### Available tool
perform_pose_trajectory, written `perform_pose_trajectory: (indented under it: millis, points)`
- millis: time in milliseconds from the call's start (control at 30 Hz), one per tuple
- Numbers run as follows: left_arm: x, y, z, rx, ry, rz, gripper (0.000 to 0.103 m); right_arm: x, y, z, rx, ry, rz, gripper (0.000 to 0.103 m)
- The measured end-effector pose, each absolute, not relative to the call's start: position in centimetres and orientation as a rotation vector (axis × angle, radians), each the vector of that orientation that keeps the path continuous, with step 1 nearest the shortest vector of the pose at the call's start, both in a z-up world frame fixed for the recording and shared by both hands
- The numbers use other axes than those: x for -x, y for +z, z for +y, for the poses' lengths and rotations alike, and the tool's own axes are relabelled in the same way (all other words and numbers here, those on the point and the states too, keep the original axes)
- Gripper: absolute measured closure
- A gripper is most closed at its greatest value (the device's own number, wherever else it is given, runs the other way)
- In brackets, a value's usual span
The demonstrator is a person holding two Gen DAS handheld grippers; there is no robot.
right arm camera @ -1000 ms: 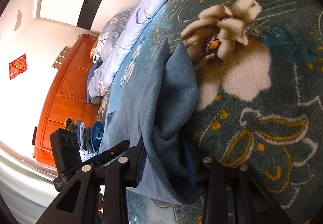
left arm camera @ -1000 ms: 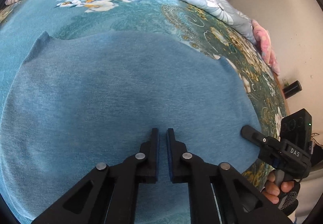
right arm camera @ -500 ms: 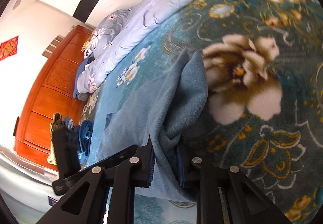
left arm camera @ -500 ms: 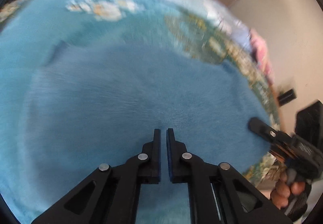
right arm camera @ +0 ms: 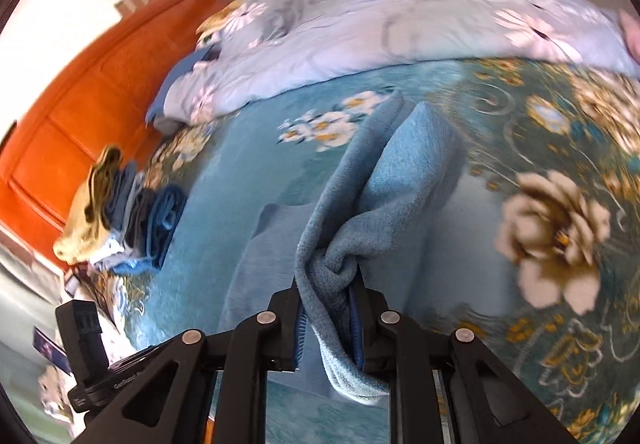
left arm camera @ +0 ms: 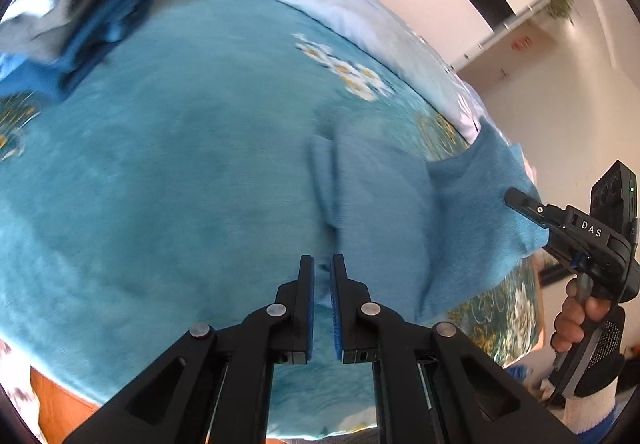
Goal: Fold clothes
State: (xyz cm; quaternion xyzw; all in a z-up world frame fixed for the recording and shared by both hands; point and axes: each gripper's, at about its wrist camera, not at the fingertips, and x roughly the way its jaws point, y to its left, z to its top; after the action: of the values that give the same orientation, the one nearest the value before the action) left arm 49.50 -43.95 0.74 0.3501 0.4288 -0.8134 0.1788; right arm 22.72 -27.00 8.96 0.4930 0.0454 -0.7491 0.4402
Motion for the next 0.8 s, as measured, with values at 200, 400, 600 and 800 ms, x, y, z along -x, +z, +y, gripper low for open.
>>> perform_pose_trajectory:
  millis: [200,400,600,800]
  points:
    - [-50.6,0.2,-44.6,-0.981,-2.271,1.238,0.096,-26.7,6.5,-33.1,-1.271,-1.794,0.239,0.084]
    - [-51.3,-0.1,-44.6,-0.994,-2.265,1.229,0.094,-29.0,5.0,-35.0,-1.275,-1.766,0.318,0.081]
    - [-50.5,-0.3,-44.2,-1.008,-2.292,1.221,0.085,-31.2,3.9,-36.5,-1.278,-1.717,0.364,0.065]
    - [-48.7,1.1,-42.4,-1.021,-2.404,1.143,0.074,-30.4,7.4,-33.5,-1.203,-1.696,0.163,0.061]
